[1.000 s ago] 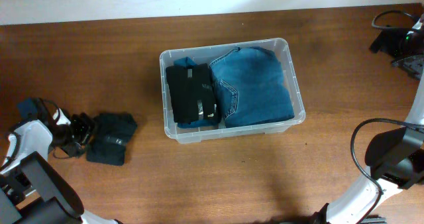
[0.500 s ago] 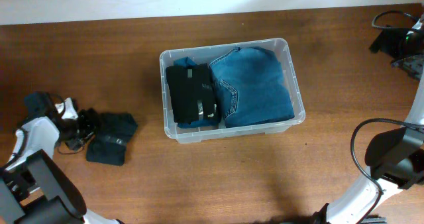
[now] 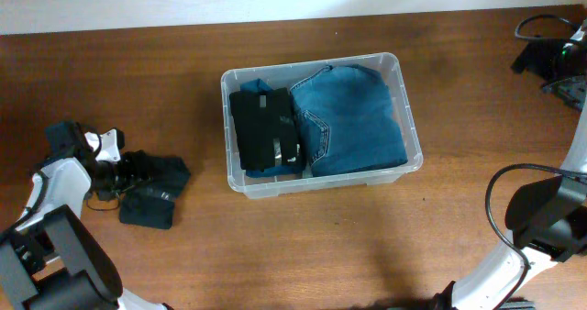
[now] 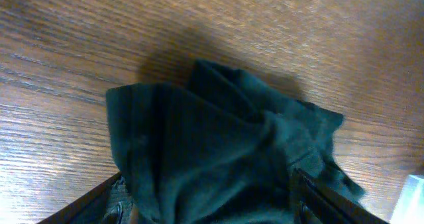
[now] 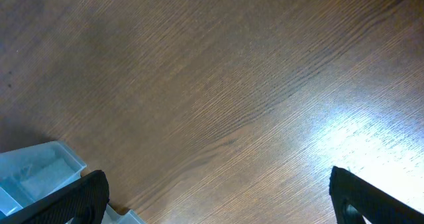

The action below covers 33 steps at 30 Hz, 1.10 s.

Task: Pack container
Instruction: 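Grasp the remaining black folded clothing with the left gripper, then carry the black clothing over the box and lower it onto the jeans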

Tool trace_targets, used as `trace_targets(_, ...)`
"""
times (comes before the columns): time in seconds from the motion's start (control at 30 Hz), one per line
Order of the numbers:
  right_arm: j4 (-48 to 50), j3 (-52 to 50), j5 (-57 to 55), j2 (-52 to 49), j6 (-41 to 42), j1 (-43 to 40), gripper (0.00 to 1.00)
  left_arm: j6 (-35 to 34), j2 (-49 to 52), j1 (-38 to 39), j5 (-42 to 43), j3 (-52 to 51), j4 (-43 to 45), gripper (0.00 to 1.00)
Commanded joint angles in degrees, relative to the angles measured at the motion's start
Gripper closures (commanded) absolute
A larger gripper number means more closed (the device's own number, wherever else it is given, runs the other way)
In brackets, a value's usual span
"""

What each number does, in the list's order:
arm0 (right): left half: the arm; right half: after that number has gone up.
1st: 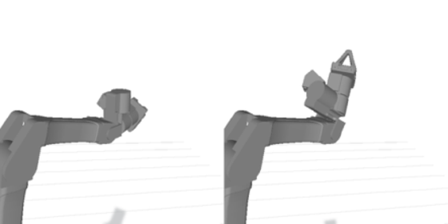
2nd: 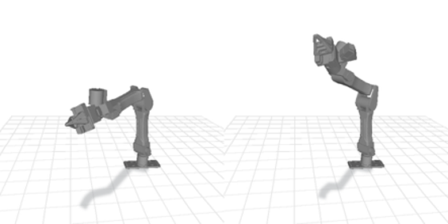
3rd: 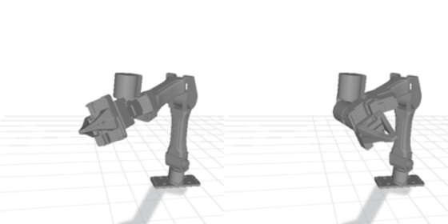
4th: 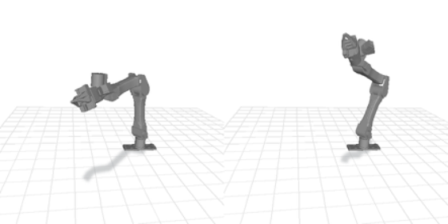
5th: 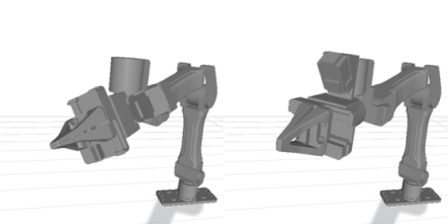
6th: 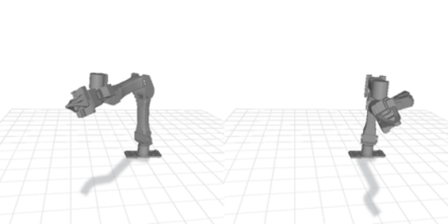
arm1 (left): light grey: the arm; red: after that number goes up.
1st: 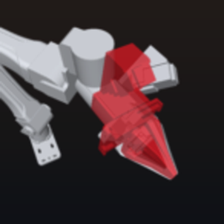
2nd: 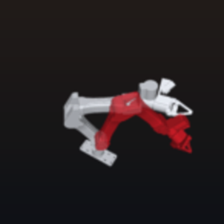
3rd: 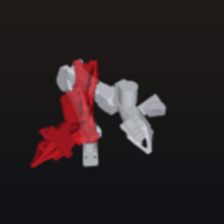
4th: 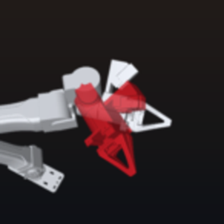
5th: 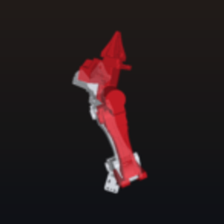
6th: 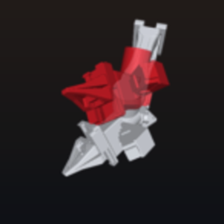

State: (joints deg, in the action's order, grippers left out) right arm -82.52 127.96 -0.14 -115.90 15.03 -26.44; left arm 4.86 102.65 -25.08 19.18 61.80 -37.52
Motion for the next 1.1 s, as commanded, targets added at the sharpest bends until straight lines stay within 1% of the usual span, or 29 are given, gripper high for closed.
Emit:
trace_targets(0.0,0.0,-0.2,-0.3,0.0,0.5,-0.2,0.02,1.5,3.4,0.2,-2.0,-0.9,0.7,0.24)
trace_targets(0.07,0.0,-0.2,-0.3,0.0,0.5,-0.2,0.02,1.5,5.0,0.2,-1.8,-0.9,0.9,0.25)
trace_targets(0.1,0.0,-0.2,-0.3,0.0,0.5,-0.2,0.01,1.5,5.6,0.2,-1.3,-0.9,0.9,0.28)
trace_targets(0.13,0.0,-0.2,-0.3,0.0,0.5,-0.2,0.02,1.5,6.2,0.2,-0.4,-0.9,0.9,0.33)
trace_targets(0.17,0.0,-0.2,-0.3,0.0,0.5,-0.2,0.01,1.5,6.5,0.2,0.6,-0.9,0.9,0.41)
trace_targets(0.2,0.0,-0.2,-0.3,0.0,0.5,-0.2,0.01,1.4,6.7,0.2,2.0,-0.9,1.0,0.56)
trace_targets(0.27,0.0,-0.2,-0.3,0.0,0.5,-0.2,0.01,1.4,6.7,0.2,5.6,-0.9,1.2,0.8)
trace_targets(0.3,0.0,-0.2,-0.3,0.0,0.5,-0.2,0.01,1.1,6.7,0.2,7.3,-0.9,1.4,0.89)
trace_targets(0.33,0.0,-0.2,-0.3,0.0,0.5,-0.2,0.01,1.0,6.7,0.2,10.6,-0.9,1.6,0.96)
trace_targets(0.37,0.0,-0.2,-0.3,0.0,0.5,-0.2,0.01,1.0,6.7,0.2,13.2,-0.9,1.8,0.99)
trace_targets(0.5,0.0,-0.2,-0.3,0.0,0.5,-0.2,0.02,1.0,6.7,0.2,25.2,-0.6,2.4,0.99)
trace_targets(0.53,0.0,-0.2,-0.3,0.0,0.5,-0.2,0.01,-0.5,6.7,0.2,28.5,-0.2,2.4,0.99)
trace_targets(0.63,0.0,-0.2,-0.3,0.0,0.5,-0.2,0.02,-6.1,6.7,0.2,34.5,1.6,2.4,0.99)
trace_targets(0.73,0.0,-0.2,-0.3,0.0,0.5,-0.2,0.02,-11.0,6.7,-0.2,41.7,5.7,2.4,0.99)
trace_targets(0.8,0.0,-0.2,-0.3,0.0,0.5,-0.2,0.02,-14.3,6.6,-0.6,44.9,9.4,2.4,0.99)
trace_targets(0.87,0.0,-0.2,-0.3,0.0,0.5,-0.2,0.01,-19.6,6.6,-0.6,46.7,13.6,2.4,0.99)
trace_targets(0.97,0.0,-0.2,-0.3,0.0,0.5,-0.2,0.01,-29.6,6.6,0.1,47.1,19.3,2.4,0.99)
trace_targets(1.07,0.0,-0.2,-0.3,0.0,0.5,-0.2,0.01,-36.5,6.0,2.3,47.1,23.5,2.4,0.99)
